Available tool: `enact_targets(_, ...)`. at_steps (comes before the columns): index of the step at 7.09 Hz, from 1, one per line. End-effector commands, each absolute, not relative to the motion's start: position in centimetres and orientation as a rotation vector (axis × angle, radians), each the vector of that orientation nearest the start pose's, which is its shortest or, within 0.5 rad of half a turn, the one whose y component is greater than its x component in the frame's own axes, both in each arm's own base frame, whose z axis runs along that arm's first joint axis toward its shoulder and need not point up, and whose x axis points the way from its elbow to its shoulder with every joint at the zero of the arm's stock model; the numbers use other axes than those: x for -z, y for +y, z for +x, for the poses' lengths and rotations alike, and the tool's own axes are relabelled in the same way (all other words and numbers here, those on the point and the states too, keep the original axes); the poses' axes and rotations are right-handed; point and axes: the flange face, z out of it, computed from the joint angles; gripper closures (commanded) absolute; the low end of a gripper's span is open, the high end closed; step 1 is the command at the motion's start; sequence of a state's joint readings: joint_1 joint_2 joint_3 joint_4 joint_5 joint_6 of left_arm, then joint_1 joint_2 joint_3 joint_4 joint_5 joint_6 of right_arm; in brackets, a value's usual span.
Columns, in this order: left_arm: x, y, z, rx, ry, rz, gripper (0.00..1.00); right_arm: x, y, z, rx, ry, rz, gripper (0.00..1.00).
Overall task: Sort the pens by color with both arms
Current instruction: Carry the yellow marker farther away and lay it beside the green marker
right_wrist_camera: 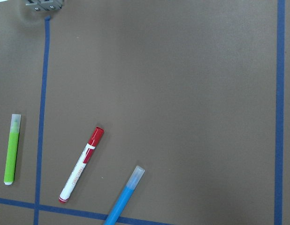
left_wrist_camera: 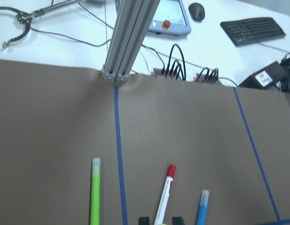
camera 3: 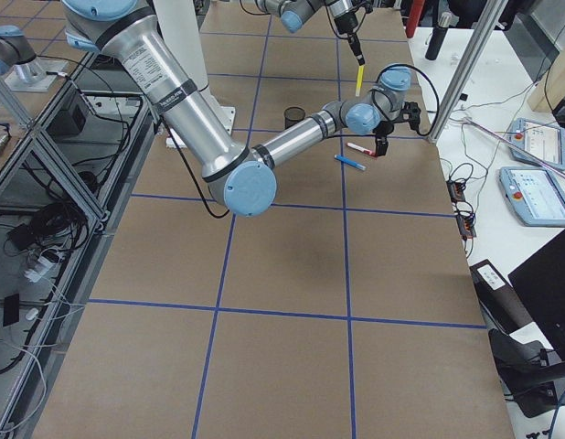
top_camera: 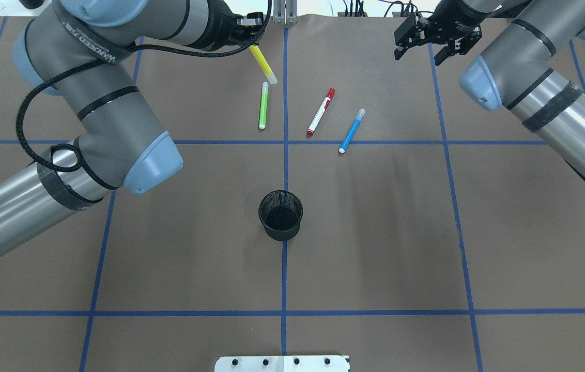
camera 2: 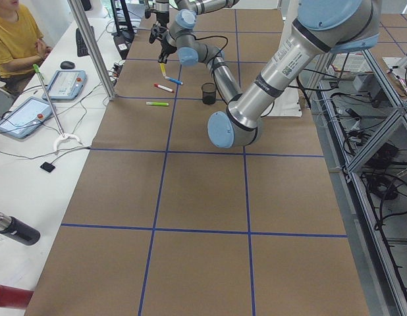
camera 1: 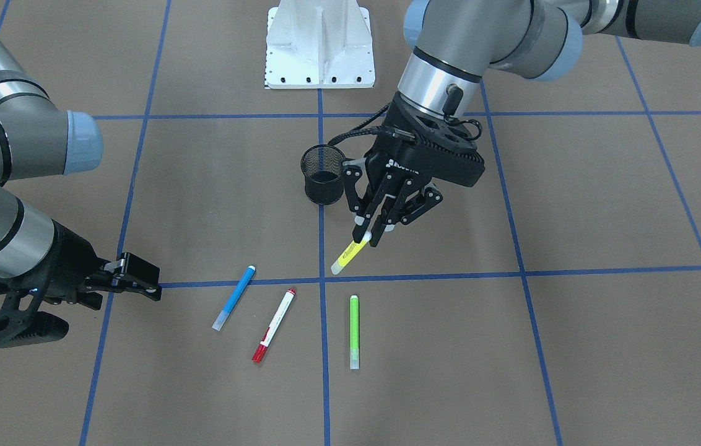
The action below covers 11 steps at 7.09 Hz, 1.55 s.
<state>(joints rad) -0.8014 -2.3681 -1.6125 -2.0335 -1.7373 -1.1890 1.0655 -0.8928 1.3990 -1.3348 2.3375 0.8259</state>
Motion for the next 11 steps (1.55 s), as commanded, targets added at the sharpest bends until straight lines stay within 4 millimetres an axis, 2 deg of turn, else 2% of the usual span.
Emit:
enact_targets(1, -15.8, -62.2, 41.4, 0.376, 1.146, 0.761, 1.0, -28.9, -67.1, -30.0, -0.006, -1.005, 0.103, 0.01)
enact_targets(2, -19.8, -64.4, 42.8, 0.415, 1.099, 0.793, 1.0, -29.0, -67.0, -30.1, -0.006, -1.001, 0.104, 0.01)
enact_targets(3, -23.1, -65.5, 43.3, 0.43, 1.1, 0.824, 1.0, -29.0, -67.0, -30.3, -0.004, -1.0, 0.104, 0.01)
enact_targets(4, -25.7, -66.0, 43.2, 0.458, 1.103, 0.868, 1.0, -28.9, -67.0, -30.4, -0.005, -0.996, 0.109, 0.01)
enact_targets(5, -28.9, -65.6, 42.9, 0.461, 1.103, 0.874, 1.0, -29.0, -67.0, -30.5, -0.006, -0.993, 0.109, 0.01)
enact_targets(6, -29.3, -65.3, 42.9, 0.461, 1.108, 0.877, 1.0, -29.0, -66.9, -30.7, -0.004, -0.991, 0.11, 0.01)
enact_targets(7, -29.2, -64.6, 43.8, 0.454, 1.116, 0.872, 1.0, -29.1, -66.9, -30.7, -0.004, -0.989, 0.11, 0.01)
enact_targets(8, -29.1, -63.4, 45.5, 0.461, 1.112, 0.888, 0.93, -29.0, -66.9, -30.7, -0.004, -0.989, 0.113, 0.01)
enact_targets(9, -29.1, -62.1, 47.3, 0.457, 1.113, 0.89, 0.93, -29.0, -66.9, -30.8, -0.004, -0.989, 0.111, 0.01)
enact_targets(10, -29.5, -61.2, 48.3, 0.458, 1.103, 0.894, 0.86, -29.0, -66.9, -30.8, -0.004, -0.989, 0.111, 0.01)
enact_targets(11, -29.9, -60.6, 48.8, 0.454, 1.101, 0.89, 0.7, -29.1, -66.9, -30.8, -0.003, -0.988, 0.111, 0.01)
